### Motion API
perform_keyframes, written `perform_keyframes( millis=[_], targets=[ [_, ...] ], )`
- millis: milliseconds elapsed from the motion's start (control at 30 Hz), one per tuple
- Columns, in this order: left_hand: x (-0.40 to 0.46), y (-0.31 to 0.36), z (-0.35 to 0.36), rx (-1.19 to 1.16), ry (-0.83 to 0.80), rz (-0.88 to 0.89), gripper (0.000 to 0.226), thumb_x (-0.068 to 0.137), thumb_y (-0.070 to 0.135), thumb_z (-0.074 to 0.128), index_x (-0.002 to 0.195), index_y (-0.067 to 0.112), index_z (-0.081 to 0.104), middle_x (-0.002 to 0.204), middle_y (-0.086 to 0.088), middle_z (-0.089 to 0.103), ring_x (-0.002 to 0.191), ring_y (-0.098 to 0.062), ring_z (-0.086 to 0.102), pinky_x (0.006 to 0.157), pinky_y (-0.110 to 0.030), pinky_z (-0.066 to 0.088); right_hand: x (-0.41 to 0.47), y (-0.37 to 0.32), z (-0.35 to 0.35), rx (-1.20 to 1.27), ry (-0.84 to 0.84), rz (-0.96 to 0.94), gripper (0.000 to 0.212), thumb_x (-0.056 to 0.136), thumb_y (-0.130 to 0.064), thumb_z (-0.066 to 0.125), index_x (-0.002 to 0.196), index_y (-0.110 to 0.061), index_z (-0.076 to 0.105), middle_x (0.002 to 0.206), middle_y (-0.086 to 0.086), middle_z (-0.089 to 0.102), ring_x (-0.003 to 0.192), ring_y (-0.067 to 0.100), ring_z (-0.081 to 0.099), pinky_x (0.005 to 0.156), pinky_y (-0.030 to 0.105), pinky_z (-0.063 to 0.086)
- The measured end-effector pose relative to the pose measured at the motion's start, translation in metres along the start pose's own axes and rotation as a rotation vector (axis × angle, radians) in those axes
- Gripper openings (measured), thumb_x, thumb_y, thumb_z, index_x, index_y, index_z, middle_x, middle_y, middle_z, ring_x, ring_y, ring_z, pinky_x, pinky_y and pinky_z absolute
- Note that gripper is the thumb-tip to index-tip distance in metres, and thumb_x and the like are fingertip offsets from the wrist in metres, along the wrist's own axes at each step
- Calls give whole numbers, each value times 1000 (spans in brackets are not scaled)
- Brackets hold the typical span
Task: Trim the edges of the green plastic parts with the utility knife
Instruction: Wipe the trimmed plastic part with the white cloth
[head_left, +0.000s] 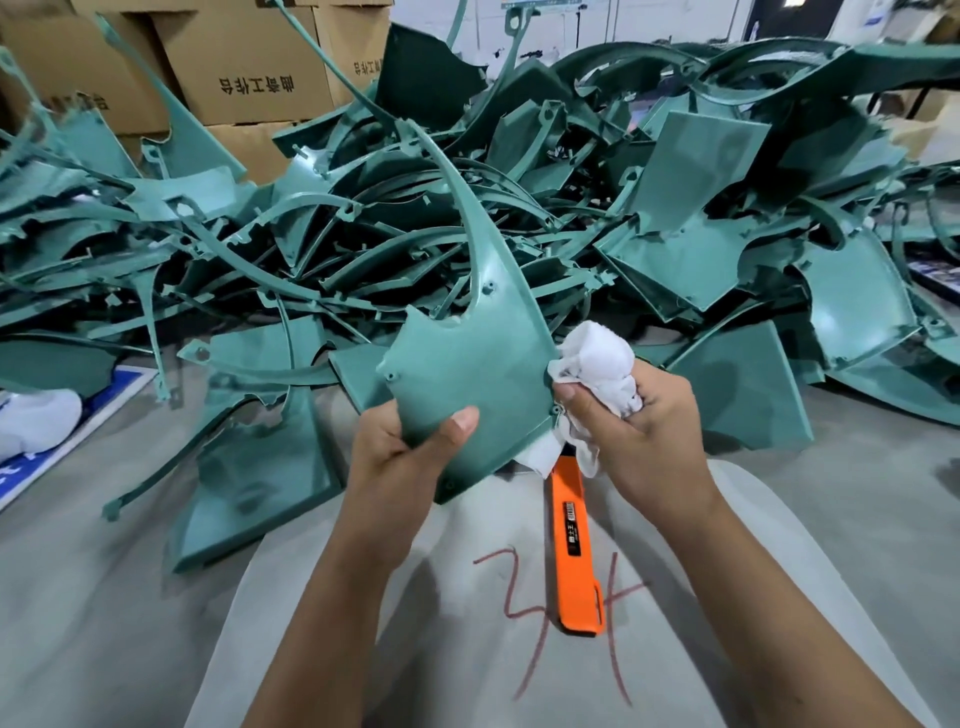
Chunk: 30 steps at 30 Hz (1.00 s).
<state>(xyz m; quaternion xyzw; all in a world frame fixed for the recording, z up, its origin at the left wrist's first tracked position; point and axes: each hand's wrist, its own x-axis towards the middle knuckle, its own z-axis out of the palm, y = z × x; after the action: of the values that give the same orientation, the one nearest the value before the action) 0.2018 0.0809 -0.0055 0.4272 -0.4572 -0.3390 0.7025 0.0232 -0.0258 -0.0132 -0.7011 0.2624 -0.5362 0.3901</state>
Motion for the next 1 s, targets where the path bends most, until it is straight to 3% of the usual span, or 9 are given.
perform_keyframes(
  millis=[67,167,300,400,533,667,833,933,1000],
  targets=[
    [0,-1,6,-119,69,-35,24,90,20,73,114,24,77,120,-8,75,110,-26,72,84,-32,60,-2,0,5,65,89,57,23,94,-15,77,76,-7,66,64,-12,60,59,3,52,57,19,44],
    [-3,-8,21,-384,101,-107,45,79,24,80,123,18,69,127,-12,71,118,-31,68,93,-40,58,-5,-1,18,184,282,155,22,95,-21,75,76,-14,67,67,-14,63,63,5,55,59,22,48],
    [-7,-14,42,-15,245,6,28,81,20,80,108,27,77,110,0,78,104,-17,74,90,-34,58,-10,1,30,230,321,197,20,95,-28,73,83,-13,68,71,-10,66,67,8,58,61,28,50],
    [-1,-10,31,-37,246,55,33,84,11,72,103,37,79,109,4,78,105,-12,73,88,-23,56,-9,0,29,222,240,166,12,95,-24,74,85,-17,72,76,-8,71,71,9,63,65,28,54],
    [4,-10,7,-13,115,-49,31,90,14,63,114,30,77,124,-5,73,122,-26,66,106,-49,48,-4,-5,20,310,298,238,11,94,-24,76,82,-22,75,77,-4,74,72,12,68,64,31,56],
    [1,-5,-8,-25,-126,-169,34,93,11,58,117,26,77,123,-7,74,115,-30,70,87,-41,60,12,-5,-5,628,495,457,11,98,-17,73,102,-7,73,100,10,81,91,24,78,78,39,64],
    [3,0,-34,-38,-100,-311,34,83,4,70,105,26,82,112,-7,78,96,-26,76,73,-35,62,18,2,-22,820,464,678,42,93,-24,74,128,-3,69,116,15,78,107,32,76,90,54,62],
    [4,-1,-45,-17,-68,-333,33,78,7,65,100,24,83,108,-8,78,92,-27,77,71,-35,63,18,3,-25,807,354,668,45,81,-26,79,120,-4,72,111,16,78,91,28,77,85,47,65],
    [5,-3,-42,14,-36,-327,32,78,10,65,100,25,83,109,-6,78,94,-27,76,71,-34,62,16,3,-22,769,290,652,40,76,-25,80,109,-5,74,100,14,79,77,23,76,68,40,66]
  ],
)
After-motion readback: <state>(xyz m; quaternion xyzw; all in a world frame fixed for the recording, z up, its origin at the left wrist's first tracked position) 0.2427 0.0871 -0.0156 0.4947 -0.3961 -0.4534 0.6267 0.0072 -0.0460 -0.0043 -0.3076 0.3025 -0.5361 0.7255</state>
